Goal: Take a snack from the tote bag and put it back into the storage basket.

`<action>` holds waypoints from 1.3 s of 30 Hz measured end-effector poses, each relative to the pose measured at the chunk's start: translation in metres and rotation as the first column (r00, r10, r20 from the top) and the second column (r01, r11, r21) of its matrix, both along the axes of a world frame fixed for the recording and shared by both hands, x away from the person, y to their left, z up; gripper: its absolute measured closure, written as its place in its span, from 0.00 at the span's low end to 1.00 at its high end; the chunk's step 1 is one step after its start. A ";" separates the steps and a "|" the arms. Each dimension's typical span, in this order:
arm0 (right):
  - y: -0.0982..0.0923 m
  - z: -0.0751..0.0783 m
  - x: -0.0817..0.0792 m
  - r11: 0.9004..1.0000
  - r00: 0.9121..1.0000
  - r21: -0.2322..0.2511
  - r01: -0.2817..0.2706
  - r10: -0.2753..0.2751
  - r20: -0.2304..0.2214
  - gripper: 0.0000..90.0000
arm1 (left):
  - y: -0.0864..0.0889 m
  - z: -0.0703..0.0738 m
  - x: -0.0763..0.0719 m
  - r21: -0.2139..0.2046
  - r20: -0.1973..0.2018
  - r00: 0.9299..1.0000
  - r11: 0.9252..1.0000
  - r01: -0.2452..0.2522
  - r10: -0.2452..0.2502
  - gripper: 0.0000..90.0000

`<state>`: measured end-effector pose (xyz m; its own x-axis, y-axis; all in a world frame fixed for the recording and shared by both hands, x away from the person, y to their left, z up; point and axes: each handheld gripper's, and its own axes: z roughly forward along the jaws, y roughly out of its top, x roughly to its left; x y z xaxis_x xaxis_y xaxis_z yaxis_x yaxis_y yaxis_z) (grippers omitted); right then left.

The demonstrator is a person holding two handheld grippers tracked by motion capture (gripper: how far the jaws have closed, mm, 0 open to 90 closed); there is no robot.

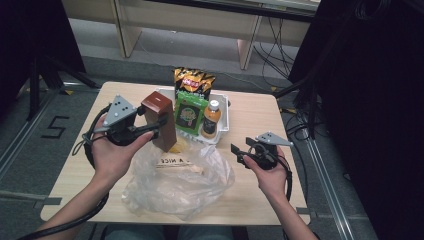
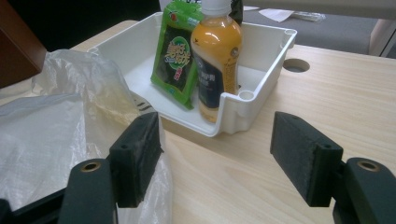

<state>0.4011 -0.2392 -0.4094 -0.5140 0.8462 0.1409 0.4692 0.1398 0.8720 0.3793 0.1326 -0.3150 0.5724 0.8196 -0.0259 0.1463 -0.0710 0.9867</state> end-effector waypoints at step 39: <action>-0.002 -0.002 0.002 0.999 0.999 -0.042 -0.012 0.014 0.032 0.38 | -0.003 0.006 0.075 0.007 0.006 0.991 0.991 -0.133 0.133 0.42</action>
<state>0.4030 -0.2414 -0.4117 -0.5286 0.8442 0.0886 0.4384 0.1821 0.8801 0.4540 0.1295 -0.3091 0.4580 0.8888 -0.0169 0.1495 -0.0583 0.9870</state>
